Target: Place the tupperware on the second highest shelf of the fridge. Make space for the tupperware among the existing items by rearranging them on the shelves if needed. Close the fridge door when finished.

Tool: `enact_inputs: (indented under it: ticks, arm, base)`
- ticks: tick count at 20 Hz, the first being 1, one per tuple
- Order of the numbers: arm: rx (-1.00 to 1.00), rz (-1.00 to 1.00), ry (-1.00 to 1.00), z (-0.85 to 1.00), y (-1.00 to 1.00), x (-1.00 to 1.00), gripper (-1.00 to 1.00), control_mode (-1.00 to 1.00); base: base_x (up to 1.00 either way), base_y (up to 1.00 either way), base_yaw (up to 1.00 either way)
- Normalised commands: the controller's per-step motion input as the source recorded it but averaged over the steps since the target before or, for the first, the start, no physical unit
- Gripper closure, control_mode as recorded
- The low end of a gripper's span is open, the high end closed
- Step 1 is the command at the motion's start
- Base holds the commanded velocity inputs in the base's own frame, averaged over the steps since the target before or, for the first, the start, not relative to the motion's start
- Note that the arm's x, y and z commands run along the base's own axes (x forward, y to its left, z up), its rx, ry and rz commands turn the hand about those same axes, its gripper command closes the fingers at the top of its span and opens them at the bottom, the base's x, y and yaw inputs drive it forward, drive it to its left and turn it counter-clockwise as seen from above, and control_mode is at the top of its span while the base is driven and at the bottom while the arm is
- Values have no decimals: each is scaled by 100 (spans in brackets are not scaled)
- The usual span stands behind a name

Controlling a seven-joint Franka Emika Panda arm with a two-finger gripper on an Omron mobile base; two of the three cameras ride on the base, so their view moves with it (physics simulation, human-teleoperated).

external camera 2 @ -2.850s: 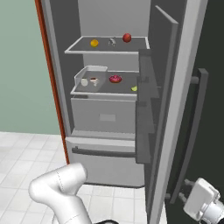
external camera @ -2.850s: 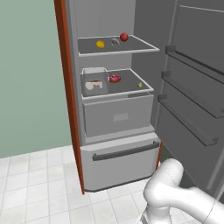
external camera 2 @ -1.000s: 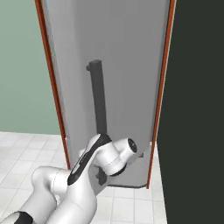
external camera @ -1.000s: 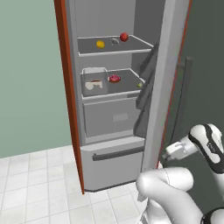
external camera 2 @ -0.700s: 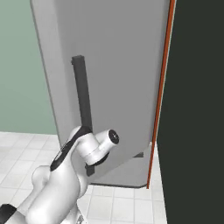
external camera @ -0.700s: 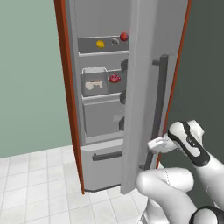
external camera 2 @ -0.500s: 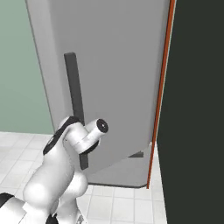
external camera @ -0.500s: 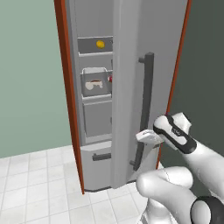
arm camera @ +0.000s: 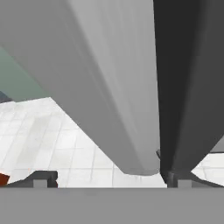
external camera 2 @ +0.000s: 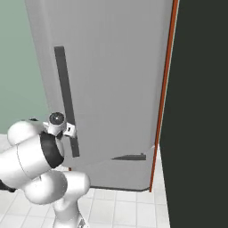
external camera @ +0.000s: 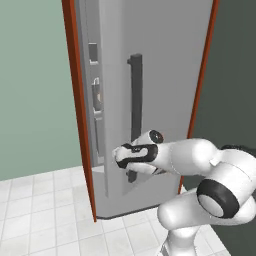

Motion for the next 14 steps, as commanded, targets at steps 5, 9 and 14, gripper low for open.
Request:
enact_inputs:
  ticks: [5,9,14]
  arm:
    - [-29,-34,0,36,90,100,-100,-100]
    - [-27,-39,2,97,56,100,-100,-100]
    - [-14,-18,7,100,28,100,-100,-100]
  base:
    - [0,0,0]
    - [0,0,0]
    - [0,0,0]
